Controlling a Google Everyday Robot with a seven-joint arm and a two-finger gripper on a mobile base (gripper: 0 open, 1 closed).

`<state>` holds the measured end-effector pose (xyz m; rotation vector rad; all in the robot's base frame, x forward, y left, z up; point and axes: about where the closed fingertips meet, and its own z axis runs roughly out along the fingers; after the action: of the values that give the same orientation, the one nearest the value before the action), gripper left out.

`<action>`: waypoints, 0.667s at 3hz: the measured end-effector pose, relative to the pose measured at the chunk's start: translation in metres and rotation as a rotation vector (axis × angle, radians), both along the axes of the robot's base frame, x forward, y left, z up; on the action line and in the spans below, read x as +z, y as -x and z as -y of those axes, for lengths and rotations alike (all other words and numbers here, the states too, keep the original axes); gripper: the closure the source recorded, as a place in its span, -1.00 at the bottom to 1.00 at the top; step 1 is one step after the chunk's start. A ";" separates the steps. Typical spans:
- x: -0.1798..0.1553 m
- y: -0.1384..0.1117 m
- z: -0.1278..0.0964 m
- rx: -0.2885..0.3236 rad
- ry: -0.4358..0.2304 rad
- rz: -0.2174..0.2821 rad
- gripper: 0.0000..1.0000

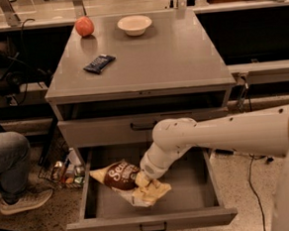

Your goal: Place brown chip bag into middle drawer

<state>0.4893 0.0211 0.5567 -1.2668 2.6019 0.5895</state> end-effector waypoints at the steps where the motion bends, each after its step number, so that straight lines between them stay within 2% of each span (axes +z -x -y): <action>1: -0.017 -0.025 -0.019 -0.041 -0.084 0.032 0.68; 2: -0.036 -0.038 -0.034 -0.068 -0.166 0.048 0.05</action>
Offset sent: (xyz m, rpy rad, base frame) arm 0.0528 0.0420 -0.0464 0.2359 -0.0666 -0.1031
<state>0.5274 0.0554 0.5206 -1.1225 2.4874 0.7359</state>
